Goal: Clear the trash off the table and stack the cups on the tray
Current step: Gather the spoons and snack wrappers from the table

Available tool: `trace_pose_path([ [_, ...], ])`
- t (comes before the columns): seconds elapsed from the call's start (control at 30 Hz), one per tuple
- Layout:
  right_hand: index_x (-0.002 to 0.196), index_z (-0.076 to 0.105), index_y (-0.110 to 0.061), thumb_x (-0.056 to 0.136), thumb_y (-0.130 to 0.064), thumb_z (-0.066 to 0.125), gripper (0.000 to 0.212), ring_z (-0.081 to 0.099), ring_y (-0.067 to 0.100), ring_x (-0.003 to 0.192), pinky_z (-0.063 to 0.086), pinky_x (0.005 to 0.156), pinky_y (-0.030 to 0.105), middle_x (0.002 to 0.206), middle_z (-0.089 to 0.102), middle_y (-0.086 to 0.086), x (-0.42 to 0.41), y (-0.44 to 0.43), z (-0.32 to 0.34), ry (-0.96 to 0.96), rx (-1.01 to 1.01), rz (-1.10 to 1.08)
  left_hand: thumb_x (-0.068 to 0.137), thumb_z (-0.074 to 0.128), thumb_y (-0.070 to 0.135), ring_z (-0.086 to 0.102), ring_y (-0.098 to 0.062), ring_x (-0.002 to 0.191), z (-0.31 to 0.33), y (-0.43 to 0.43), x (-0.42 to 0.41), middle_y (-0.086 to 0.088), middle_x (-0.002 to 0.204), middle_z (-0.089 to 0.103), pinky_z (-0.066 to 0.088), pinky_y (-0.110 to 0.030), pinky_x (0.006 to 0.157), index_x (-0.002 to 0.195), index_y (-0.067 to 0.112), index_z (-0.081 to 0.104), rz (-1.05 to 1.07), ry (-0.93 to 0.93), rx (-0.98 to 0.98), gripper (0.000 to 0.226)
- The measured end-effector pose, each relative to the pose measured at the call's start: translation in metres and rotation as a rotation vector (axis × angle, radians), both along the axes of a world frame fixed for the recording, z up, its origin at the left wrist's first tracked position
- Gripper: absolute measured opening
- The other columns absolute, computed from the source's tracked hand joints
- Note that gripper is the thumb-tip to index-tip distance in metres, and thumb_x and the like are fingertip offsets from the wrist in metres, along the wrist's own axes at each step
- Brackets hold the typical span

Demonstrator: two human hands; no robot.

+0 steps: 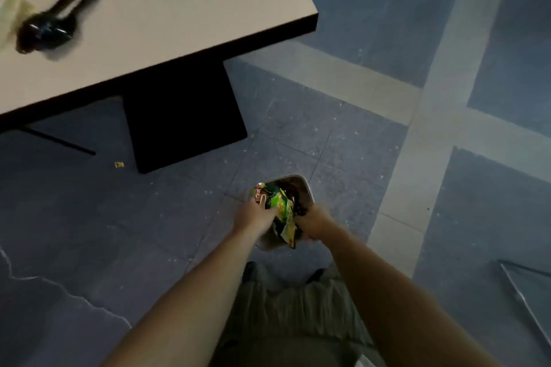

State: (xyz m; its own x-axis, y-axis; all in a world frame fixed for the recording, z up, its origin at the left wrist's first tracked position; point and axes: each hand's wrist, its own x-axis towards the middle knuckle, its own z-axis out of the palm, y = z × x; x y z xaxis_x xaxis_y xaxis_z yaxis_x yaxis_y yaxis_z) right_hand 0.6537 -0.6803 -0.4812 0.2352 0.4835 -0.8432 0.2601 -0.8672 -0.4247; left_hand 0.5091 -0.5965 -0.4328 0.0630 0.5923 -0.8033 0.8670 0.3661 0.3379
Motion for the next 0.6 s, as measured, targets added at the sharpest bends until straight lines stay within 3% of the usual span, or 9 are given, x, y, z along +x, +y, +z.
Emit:
trace_pose_path([
  [0.07,0.136,0.056,-0.016,0.091,-0.037,0.06,0.05,0.068,0.029,0.103,0.056,0.091,0.041,0.121,0.069,0.011,0.0,0.005,0.0,-0.007,0.018,0.047,0.084,0.071,0.065,0.064,-0.032,0.117,-0.006,0.006,0.003,-0.012,0.131,0.065,0.052,-0.035,0.092,0.138,0.011,0.055,-0.049,0.001,-0.082,0.078],
  [0.17,0.151,0.041,-0.015,0.098,-0.023,0.055,0.055,0.059,0.033,0.123,0.05,0.101,0.04,0.139,0.059,0.013,-0.008,0.007,0.03,-0.075,0.061,0.09,0.073,0.054,0.087,0.06,-0.032,0.125,-0.005,0.003,-0.002,-0.008,0.146,0.059,0.049,-0.036,0.102,0.152,0.022,0.041,-0.044,-0.016,-0.115,0.104],
  [0.27,0.157,0.033,-0.016,0.098,-0.015,0.052,0.061,0.052,0.031,0.133,0.046,0.109,0.041,0.152,0.048,0.012,-0.018,-0.009,0.078,-0.105,0.067,0.105,0.097,0.051,0.066,0.045,-0.034,0.143,0.043,-0.01,-0.01,-0.009,0.162,0.041,0.04,-0.04,0.111,0.163,0.025,0.025,-0.013,-0.039,-0.096,0.082],
  [0.33,0.157,0.033,-0.013,0.097,-0.015,0.053,0.063,0.048,0.032,0.136,0.043,0.112,0.04,0.155,0.044,0.013,-0.022,-0.011,0.079,-0.136,0.114,0.139,0.103,0.051,0.052,0.045,-0.03,0.144,0.049,-0.013,-0.017,-0.008,0.161,0.042,0.039,-0.041,0.112,0.16,0.021,0.031,0.0,-0.059,0.004,0.068],
  [0.5,0.15,0.044,-0.01,0.098,-0.021,0.055,0.054,0.05,0.033,0.133,0.041,0.109,0.038,0.15,0.049,0.014,-0.024,-0.006,0.087,-0.2,0.214,0.114,0.103,0.059,0.039,0.061,-0.02,0.12,0.067,-0.017,-0.021,-0.002,0.139,0.063,0.046,-0.031,0.093,0.143,0.019,0.054,0.09,-0.152,0.159,0.045],
  [0.6,0.145,0.05,-0.013,0.097,-0.024,0.057,0.049,0.052,0.032,0.13,0.043,0.109,0.041,0.144,0.053,0.011,-0.035,0.001,0.16,-0.199,0.28,0.101,0.102,0.062,0.033,0.063,-0.012,0.11,0.149,-0.017,-0.031,0.002,0.128,0.067,0.047,-0.027,0.09,0.136,0.019,0.059,0.172,-0.226,0.244,0.037],
])
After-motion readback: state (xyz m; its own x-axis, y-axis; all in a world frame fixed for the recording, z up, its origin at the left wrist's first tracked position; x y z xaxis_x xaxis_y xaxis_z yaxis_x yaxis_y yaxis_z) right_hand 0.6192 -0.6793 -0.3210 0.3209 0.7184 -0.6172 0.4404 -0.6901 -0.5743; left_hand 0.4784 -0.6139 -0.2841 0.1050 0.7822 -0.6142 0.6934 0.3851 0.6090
